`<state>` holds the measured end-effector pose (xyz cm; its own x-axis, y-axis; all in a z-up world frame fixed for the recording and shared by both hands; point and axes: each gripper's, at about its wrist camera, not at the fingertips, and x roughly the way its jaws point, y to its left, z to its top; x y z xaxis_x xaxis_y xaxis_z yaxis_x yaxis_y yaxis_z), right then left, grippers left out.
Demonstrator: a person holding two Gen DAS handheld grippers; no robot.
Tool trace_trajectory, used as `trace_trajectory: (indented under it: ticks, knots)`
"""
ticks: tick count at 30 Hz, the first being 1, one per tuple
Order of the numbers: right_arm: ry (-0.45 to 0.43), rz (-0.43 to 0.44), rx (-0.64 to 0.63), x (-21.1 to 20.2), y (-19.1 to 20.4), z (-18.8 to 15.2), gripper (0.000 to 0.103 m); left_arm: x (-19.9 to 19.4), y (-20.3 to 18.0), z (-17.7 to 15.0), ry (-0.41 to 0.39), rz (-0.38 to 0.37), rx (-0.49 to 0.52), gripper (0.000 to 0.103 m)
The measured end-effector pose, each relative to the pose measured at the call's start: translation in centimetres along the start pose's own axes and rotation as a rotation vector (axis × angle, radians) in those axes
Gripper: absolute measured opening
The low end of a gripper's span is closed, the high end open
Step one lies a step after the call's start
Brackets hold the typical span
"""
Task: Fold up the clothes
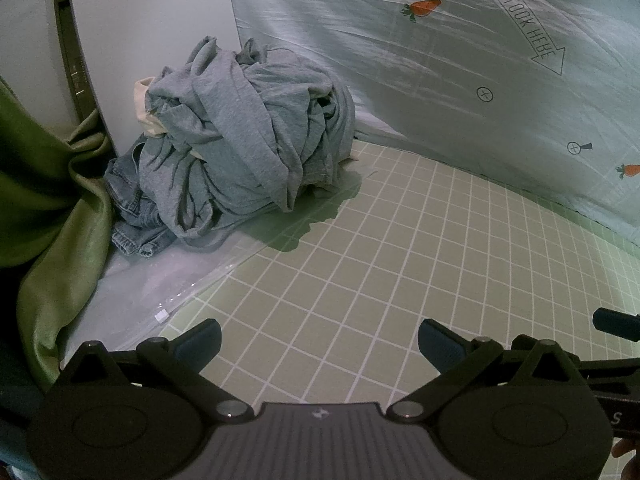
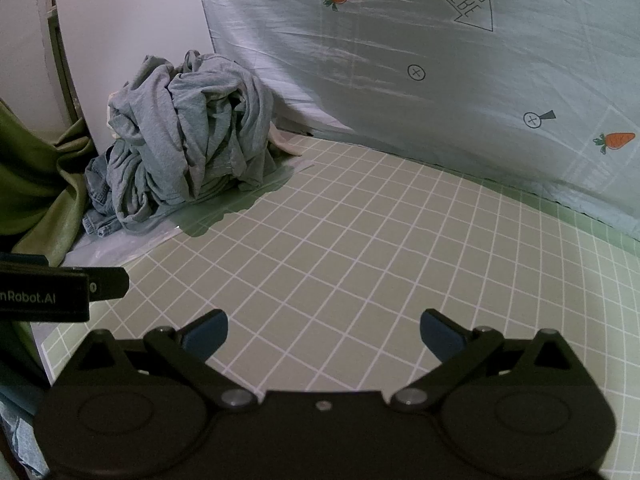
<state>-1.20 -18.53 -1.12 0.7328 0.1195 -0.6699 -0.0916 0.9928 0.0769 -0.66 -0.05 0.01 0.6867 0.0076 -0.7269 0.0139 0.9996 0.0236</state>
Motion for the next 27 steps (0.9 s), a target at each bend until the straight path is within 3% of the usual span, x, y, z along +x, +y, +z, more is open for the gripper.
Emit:
trace_trajectory:
  ticks: [21, 24, 27]
  knots:
    - [-0.012, 0.004, -0.006, 1.0, -0.5, 0.9, 0.103, 1.1, -0.2, 0.0, 0.034, -0.017, 0.007, 0.103]
    - [-0.087, 0.014, -0.054, 1.6, -0.7, 1.4, 0.103, 2.0, 0.2, 0.7, 0.053, -0.015, -0.012, 0.103]
    - [-0.047, 0.001, -0.075, 3.3, -0.6, 2.9, 0.103, 3.5, 1.1, 1.8, 0.076, 0.014, -0.072, 0.103]
